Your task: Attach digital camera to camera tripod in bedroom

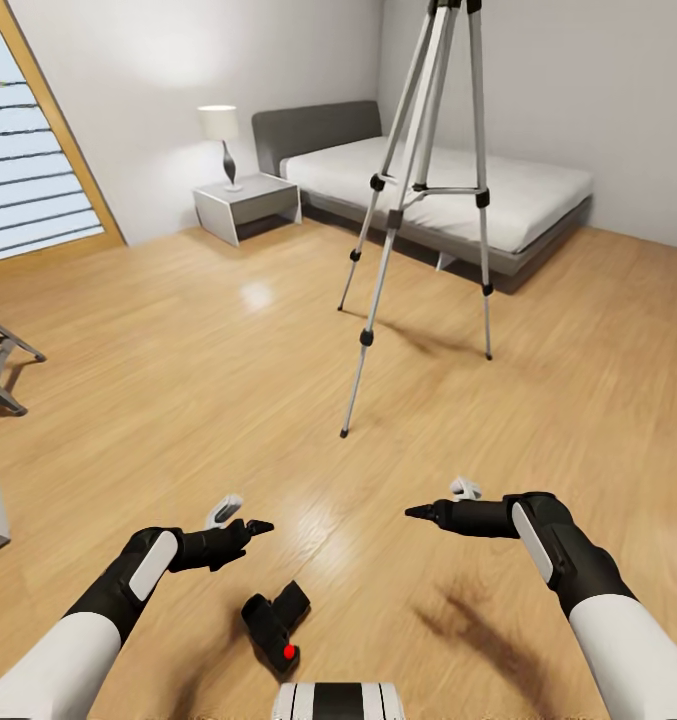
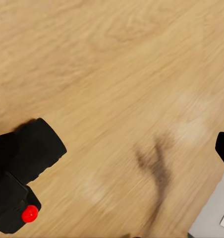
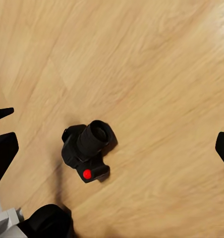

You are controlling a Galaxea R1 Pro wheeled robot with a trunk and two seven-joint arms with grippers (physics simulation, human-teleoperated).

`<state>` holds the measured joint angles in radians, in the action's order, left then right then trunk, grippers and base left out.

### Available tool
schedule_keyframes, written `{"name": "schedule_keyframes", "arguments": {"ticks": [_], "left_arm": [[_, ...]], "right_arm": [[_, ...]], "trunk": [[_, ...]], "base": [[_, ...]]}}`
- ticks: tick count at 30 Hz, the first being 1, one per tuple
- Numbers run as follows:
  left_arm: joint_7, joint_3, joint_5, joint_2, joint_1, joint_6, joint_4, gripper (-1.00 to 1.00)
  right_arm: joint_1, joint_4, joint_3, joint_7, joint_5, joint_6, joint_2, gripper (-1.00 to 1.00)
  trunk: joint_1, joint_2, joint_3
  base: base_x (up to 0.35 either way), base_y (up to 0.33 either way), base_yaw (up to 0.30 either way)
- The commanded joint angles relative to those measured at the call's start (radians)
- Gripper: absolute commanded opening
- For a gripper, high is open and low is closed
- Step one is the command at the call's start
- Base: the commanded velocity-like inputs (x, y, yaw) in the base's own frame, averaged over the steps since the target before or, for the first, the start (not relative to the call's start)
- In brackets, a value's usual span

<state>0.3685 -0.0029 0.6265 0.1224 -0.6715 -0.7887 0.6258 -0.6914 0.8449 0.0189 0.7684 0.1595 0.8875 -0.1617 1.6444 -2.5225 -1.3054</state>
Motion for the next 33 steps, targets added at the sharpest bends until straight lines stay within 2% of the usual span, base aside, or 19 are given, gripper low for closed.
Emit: {"name": "schedule_keyframes", "arguments": {"ticks": [1, 32, 33], "left_arm": [[0.001, 0.000, 0.002, 0.000, 0.000, -0.004, 0.001, 1.00], [0.003, 0.000, 0.002, 0.002, 0.000, -0.003, 0.001, 1.00], [0.003, -0.001, 0.005, 0.008, 0.000, -0.009, 0.007, 1.00]], "right_arm": [[0.000, 0.000, 0.001, 0.000, 0.005, 0.007, 0.000, 1.00], [0.000, 0.000, 0.001, 0.000, 0.005, 0.005, 0.000, 1.00], [0.000, 0.006, 0.001, 0.000, 0.004, 0.004, 0.005, 1.00]], "trunk": [[0.000, -0.001, -0.005], [0.014, -0.008, -0.125], [0.014, -0.008, -0.124]], "base": [[0.000, 0.000, 0.000], [0.000, 0.000, 0.000], [0.000, 0.000, 0.000]]}}
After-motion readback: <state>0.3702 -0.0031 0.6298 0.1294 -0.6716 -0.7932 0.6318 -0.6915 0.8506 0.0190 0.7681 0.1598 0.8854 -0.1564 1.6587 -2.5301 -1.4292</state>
